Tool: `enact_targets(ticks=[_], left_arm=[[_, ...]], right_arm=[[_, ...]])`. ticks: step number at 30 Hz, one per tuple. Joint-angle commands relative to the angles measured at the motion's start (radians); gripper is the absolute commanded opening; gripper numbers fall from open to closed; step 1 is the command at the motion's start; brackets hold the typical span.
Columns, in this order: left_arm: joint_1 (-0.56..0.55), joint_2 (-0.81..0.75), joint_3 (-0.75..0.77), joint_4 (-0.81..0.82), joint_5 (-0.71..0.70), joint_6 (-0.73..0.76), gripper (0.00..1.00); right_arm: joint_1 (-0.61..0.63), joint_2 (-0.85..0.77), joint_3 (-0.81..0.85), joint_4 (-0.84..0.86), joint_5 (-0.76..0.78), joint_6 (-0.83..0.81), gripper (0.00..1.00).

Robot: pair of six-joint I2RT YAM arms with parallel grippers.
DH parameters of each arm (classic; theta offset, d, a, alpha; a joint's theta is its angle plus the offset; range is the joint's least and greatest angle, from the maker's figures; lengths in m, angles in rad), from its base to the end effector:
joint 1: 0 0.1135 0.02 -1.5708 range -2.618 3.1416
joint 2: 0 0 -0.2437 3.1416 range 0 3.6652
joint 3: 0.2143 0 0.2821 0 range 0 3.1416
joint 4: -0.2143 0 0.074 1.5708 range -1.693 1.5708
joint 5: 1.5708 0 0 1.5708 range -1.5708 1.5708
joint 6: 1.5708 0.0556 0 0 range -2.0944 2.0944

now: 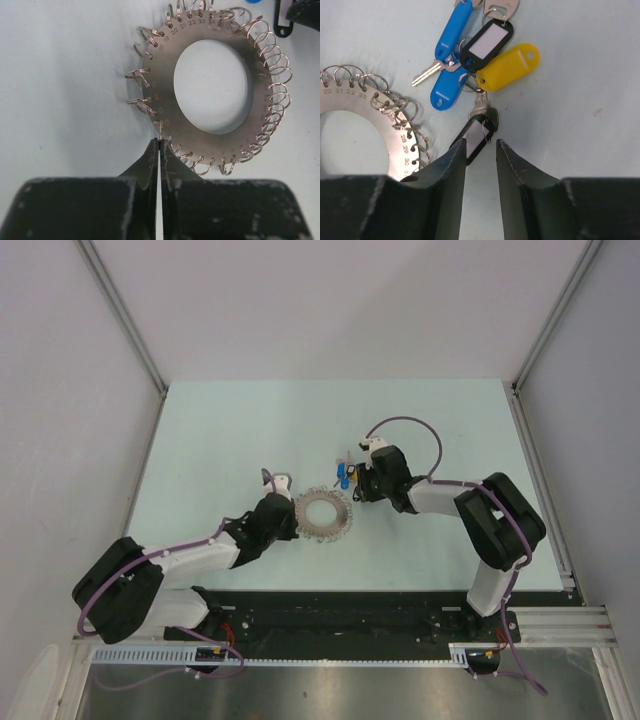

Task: Put the keys on the keyring

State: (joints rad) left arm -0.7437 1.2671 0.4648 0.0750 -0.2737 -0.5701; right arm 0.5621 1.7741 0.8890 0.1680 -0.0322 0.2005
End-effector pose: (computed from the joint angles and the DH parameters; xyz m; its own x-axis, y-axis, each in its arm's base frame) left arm 0.2141 -0.1765 0.1048 -0.6835 -0.0773 -0.7258 0.1596 0.9545 -0.2519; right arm 0.3272 0.2082 0.0917 -0.6551 -0.1774 -0.7344 -0.4314 0.8858 0.1708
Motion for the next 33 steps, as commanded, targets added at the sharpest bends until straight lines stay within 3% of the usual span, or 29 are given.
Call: enact_targets(ticks=[1,12,17,19,22,33], left_arm=[[0.012,-0.025,-0.012,0.111,0.024,0.059,0.01],[0.018,-0.063,-0.054,0.221,0.064,0.156,0.00],[0.018,-0.109,-0.086,0.256,0.050,0.206,0.01],[0.018,-0.144,-0.104,0.267,0.033,0.222,0.01],[0.018,-0.182,-0.129,0.273,0.021,0.231,0.00],[0.006,-0.232,-0.144,0.255,-0.041,0.245,0.00]], right_arm=[[0.007,0.042,0.059,0.074,0.032,-0.024,0.31],[0.007,0.062,0.099,0.019,0.101,-0.052,0.17],[0.025,0.038,0.100,-0.030,0.126,-0.062,0.01],[0.039,0.024,0.099,-0.068,0.141,-0.067,0.00],[0.047,-0.037,0.102,-0.165,0.161,-0.067,0.00],[0.047,-0.313,0.117,-0.775,0.388,-0.091,0.00]])
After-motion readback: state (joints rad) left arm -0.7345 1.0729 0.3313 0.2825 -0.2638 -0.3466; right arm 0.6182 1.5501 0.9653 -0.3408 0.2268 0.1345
